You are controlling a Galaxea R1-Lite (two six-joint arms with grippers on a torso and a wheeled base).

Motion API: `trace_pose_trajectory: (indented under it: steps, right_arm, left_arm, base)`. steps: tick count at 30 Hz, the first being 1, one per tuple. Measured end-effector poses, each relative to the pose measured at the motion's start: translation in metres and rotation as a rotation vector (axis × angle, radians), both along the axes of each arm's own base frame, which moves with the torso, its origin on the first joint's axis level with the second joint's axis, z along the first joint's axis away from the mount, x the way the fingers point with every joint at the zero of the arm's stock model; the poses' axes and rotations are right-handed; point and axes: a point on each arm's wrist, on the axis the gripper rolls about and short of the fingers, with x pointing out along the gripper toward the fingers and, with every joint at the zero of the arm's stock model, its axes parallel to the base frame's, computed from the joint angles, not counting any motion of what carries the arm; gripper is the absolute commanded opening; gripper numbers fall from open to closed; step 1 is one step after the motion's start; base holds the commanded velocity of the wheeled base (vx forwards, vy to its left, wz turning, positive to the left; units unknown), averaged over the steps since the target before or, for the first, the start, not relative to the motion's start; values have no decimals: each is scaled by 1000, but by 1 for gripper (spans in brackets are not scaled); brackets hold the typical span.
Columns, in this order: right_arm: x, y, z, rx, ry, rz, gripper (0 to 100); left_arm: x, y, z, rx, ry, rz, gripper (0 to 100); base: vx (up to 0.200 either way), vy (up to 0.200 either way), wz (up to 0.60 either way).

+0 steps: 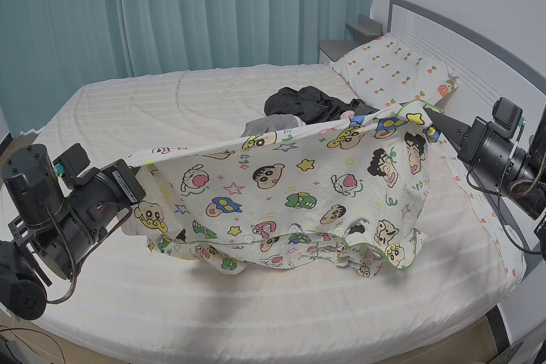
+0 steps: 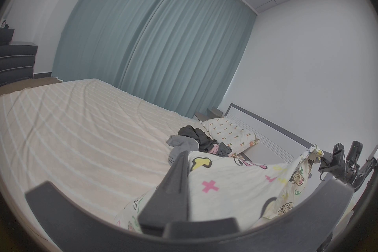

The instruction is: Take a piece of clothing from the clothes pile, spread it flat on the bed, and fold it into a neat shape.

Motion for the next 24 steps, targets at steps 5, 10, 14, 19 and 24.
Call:
trace_pose_trajectory:
  steps: [5,10,14,19,24]
  right_arm:
    - [-1,6,1,1,-5,22,0]
    - [0,10,5,-8,-24,33,0]
    - [-1,16,5,-11,-26,54,0]
    - [-1,22,5,-11,-26,71,0]
    - [0,27,6,-12,-32,74,0]
  left_arm:
    - [-2,6,1,-2,-7,21,0]
    - [-3,10,2,-3,-11,35,0]
    - [-3,12,3,-3,-14,43,0]
    - [-2,13,4,8,-22,47,0]
    - [-2,16,5,15,-26,64,0]
  base:
    - [0,200,0]
    - [0,200,0]
    - [0,200,0]
    - [0,200,0]
    - [0,200,0]
